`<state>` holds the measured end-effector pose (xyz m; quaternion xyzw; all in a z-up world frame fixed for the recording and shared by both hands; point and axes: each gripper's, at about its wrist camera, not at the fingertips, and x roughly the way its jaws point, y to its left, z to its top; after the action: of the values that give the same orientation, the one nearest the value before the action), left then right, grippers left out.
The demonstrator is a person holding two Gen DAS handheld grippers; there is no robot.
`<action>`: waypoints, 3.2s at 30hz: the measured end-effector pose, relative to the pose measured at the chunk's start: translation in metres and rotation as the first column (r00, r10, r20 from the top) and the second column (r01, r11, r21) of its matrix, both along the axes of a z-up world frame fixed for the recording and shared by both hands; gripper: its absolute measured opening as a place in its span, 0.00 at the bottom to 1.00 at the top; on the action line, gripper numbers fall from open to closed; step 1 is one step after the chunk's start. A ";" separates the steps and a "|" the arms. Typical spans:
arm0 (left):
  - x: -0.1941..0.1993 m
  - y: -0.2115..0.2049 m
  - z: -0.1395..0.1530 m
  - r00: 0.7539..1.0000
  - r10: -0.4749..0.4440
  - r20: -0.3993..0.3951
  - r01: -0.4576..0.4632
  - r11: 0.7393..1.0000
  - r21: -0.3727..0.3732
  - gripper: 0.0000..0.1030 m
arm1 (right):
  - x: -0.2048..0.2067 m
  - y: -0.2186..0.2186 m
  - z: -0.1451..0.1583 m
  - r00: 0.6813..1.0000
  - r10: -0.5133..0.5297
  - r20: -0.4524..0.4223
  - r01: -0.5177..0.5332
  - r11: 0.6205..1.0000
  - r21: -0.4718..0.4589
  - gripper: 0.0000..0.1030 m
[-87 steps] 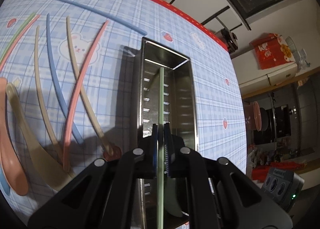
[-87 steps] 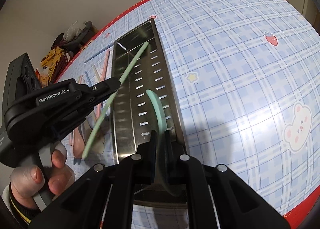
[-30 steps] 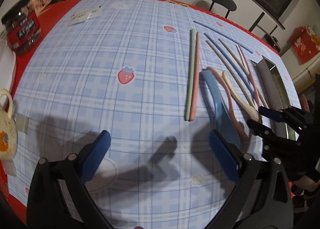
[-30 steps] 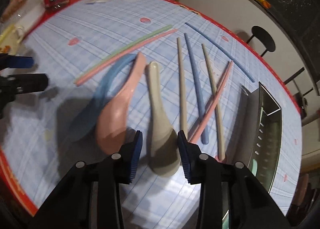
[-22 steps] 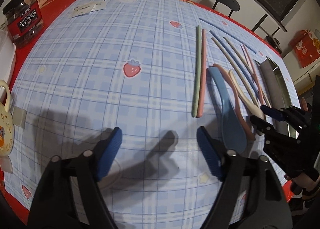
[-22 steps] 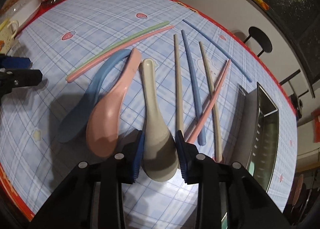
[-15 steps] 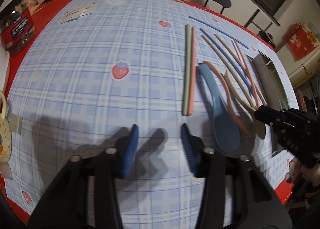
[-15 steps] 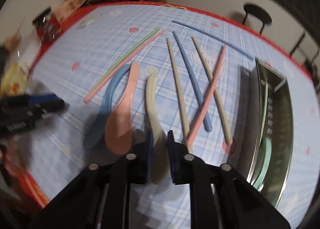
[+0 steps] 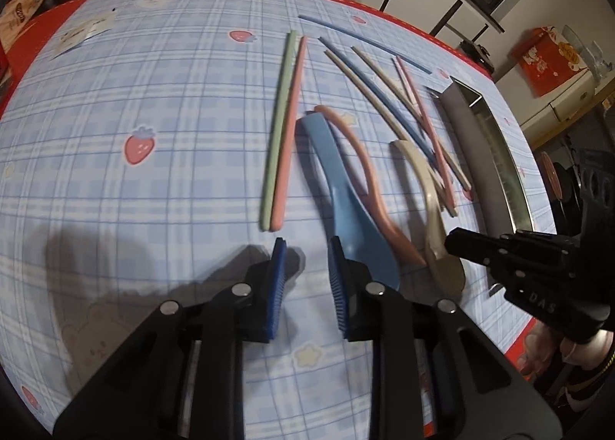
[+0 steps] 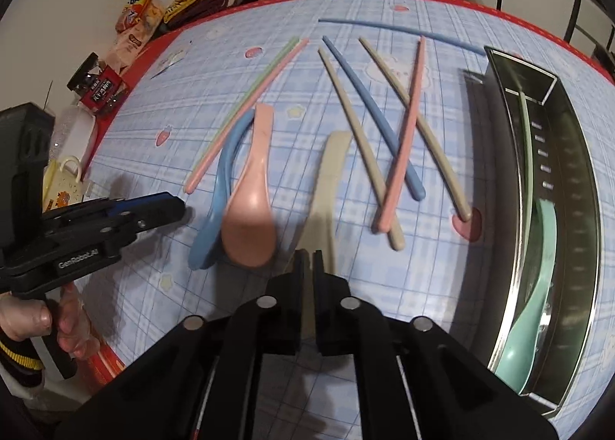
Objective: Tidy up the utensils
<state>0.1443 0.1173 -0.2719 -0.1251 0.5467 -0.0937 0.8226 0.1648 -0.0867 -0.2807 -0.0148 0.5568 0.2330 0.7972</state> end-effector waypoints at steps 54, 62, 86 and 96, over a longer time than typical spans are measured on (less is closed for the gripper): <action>-0.005 -0.003 -0.021 0.999 -0.022 -0.023 0.020 0.997 -0.079 0.13 | 0.006 0.000 -0.018 0.999 0.026 -0.029 -0.024 0.999 0.046 0.08; -0.013 -0.002 -0.021 1.000 0.013 -0.020 -0.014 0.997 -0.070 0.13 | 0.005 0.002 -0.018 0.999 0.030 -0.022 -0.030 0.999 0.038 0.08; 0.029 -0.071 0.054 0.988 -0.073 0.139 0.100 0.974 -0.202 0.12 | -0.010 -0.133 0.044 0.979 -0.161 0.121 0.150 0.984 0.095 0.07; 0.089 -0.174 0.047 0.973 -0.194 0.126 0.221 0.937 -0.270 0.12 | -0.003 -0.180 0.027 0.970 -0.222 0.101 0.220 0.975 0.034 0.07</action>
<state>0.2337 -0.0567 -0.2252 -0.1778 0.4971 -0.2629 0.8075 0.1623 -0.2668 -0.2537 0.0441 0.5102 0.1479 0.8461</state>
